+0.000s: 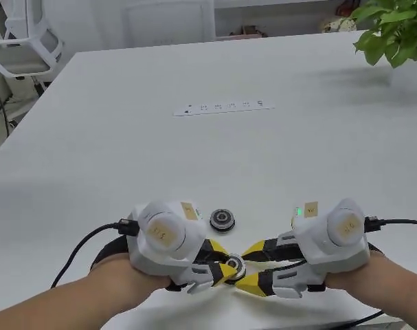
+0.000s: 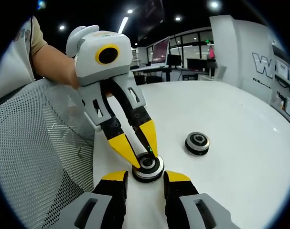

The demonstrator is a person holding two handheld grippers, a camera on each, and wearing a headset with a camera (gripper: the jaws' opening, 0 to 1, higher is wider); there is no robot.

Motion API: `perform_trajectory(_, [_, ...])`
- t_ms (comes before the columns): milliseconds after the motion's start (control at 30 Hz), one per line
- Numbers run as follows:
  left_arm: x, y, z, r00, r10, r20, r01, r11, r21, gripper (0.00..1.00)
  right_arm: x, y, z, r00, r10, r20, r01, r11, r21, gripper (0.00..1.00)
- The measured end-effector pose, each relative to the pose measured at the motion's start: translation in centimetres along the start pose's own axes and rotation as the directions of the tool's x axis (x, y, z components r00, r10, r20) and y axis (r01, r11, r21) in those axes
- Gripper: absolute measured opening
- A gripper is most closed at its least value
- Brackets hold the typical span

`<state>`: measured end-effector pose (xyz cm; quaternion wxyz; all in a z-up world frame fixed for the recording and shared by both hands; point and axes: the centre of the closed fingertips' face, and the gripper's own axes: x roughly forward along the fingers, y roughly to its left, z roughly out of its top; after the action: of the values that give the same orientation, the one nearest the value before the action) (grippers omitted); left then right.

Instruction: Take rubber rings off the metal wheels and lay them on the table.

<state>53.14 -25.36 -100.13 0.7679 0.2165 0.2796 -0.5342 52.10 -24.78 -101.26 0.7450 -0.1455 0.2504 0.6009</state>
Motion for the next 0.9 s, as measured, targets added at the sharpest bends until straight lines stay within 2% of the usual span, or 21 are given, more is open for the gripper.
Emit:
perform_trajectory(133, [0.0, 0.0, 0.0, 1.0000, 0.001, -0.001, -0.001, 1.000, 0.000, 0.14, 0.5, -0.1, 0.0, 0.9999, 0.003, -0.010, -0.003, 1.000, -0.018, 0.30])
perform_trajectory(300, [0.0, 0.0, 0.0, 1.0000, 0.003, -0.001, -0.003, 1.000, 0.001, 0.14, 0.7, -0.3, 0.1, 0.9999, 0.000, -0.016, -0.001, 0.999, -0.035, 0.26])
perform_trajectory(767, [0.1, -0.1, 0.1, 1.0000, 0.004, 0.004, -0.004, 1.000, 0.002, 0.13, -0.1, -0.4, -0.2, 0.9997, -0.022, -0.005, 0.022, 1.000, -0.009, 0.23])
perform_trajectory(833, [0.1, -0.1, 0.1, 1.0000, 0.004, 0.005, -0.004, 1.000, 0.000, 0.13, -0.2, -0.3, -0.3, 0.9996, -0.025, -0.010, 0.025, 1.000, -0.006, 0.21])
perform_trajectory(867, [0.1, -0.1, 0.1, 1.0000, 0.004, 0.007, -0.004, 1.000, -0.001, 0.13, -0.4, -0.4, -0.7, 0.9990, -0.032, -0.031, 0.032, 0.999, -0.022, 0.20])
perform_trajectory(900, [0.1, -0.1, 0.1, 1.0000, 0.004, 0.008, -0.004, 1.000, -0.003, 0.13, -0.4, -0.3, -0.6, 0.9993, -0.029, -0.023, 0.029, 0.999, -0.021, 0.19])
